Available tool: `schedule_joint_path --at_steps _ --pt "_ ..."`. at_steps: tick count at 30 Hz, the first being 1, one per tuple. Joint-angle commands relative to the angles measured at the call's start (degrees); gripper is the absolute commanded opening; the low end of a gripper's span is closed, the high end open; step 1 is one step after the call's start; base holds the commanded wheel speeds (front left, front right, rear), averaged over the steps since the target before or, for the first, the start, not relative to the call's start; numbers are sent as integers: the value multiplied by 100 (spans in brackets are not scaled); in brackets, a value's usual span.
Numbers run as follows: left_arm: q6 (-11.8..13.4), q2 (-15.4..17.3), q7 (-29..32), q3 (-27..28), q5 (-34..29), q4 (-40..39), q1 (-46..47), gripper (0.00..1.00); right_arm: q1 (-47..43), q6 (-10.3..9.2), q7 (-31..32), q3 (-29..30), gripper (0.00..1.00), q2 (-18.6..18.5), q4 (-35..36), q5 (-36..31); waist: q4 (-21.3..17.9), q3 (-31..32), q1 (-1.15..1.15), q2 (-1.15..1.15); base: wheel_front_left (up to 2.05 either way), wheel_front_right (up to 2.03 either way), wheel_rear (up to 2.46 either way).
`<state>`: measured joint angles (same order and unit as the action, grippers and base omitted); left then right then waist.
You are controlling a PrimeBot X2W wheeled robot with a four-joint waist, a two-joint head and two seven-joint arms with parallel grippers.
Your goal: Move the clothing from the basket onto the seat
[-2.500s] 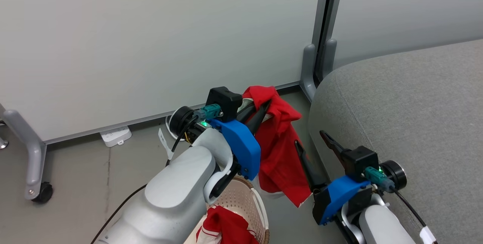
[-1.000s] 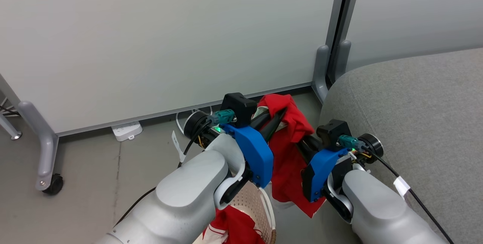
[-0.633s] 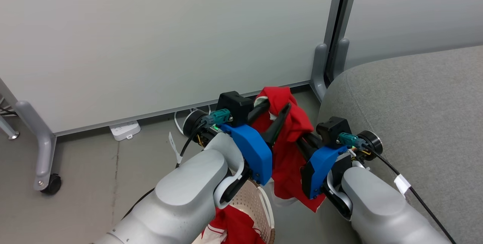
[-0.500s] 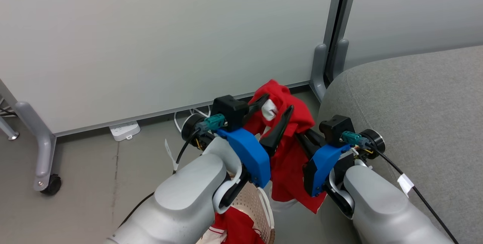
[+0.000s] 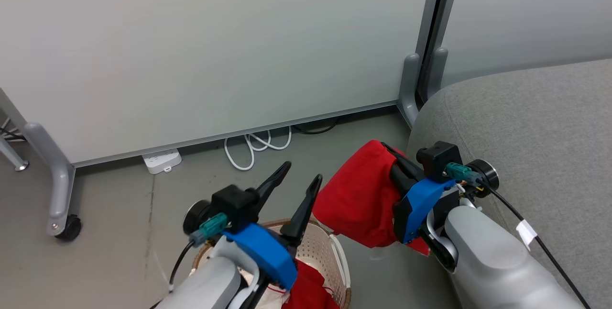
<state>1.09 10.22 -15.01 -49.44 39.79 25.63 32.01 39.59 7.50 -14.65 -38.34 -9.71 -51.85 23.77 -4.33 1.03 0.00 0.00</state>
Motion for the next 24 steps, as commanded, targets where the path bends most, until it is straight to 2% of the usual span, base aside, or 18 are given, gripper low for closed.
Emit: schedule_joint_path --at_steps 1,10,17,24 --pt "-2 77 -22 139 -139 -115 -174 100 -69 -2 -31 31 0 -15 42 -17 2 -8 0 0 0 0 0" --pt "-66 282 -21 1236 -1120 -809 -1493 100 -140 -2 -24 149 0 -36 189 -102 -11 -52 0 0 0 0 0" --pt "-237 175 -22 1895 -1548 -960 -2035 100 -236 -2 31 244 0 -79 270 -161 -22 -47 0 0 0 0 0" --pt "-445 11 -22 2272 -1853 -926 -2210 100 -296 -2 83 312 0 -50 350 -216 -72 -36 0 0 0 0 0"
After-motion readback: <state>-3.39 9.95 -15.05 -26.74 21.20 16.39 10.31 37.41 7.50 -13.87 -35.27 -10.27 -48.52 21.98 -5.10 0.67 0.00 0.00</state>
